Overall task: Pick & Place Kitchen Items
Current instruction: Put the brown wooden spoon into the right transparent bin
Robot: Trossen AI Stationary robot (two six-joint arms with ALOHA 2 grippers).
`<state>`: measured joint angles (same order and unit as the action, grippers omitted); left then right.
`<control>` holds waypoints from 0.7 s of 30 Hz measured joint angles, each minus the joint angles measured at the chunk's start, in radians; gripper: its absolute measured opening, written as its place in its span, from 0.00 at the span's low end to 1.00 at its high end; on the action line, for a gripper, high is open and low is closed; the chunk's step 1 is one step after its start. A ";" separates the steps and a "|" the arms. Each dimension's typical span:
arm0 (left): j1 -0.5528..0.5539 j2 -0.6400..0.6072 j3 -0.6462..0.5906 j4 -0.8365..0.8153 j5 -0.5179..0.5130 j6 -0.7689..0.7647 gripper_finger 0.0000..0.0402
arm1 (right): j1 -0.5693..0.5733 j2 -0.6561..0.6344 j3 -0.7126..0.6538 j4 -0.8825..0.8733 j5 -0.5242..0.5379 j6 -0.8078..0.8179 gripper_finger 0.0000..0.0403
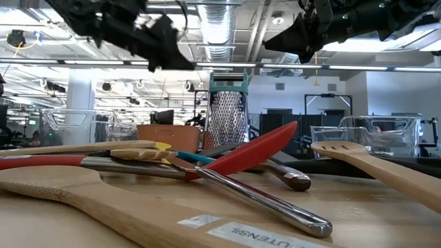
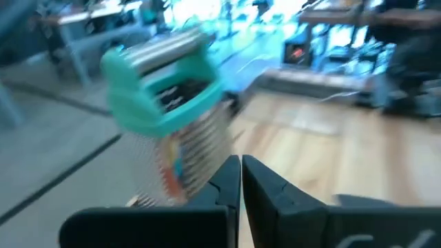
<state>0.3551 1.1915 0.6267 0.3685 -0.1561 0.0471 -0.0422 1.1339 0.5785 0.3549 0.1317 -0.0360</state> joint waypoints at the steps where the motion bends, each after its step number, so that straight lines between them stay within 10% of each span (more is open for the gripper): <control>1: -0.022 -0.033 -0.016 -0.001 0.004 0.000 0.00 | 0.000 0.000 0.000 0.000 0.000 0.000 0.00; 21: -0.357 -0.444 -0.255 -0.001 0.051 -0.026 0.00 | 0.000 0.000 0.000 0.000 0.000 0.000 0.00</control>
<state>-0.0024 0.7475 0.3714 0.3676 -0.1055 0.0208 -0.0418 1.1339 0.5785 0.3550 0.1318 -0.0364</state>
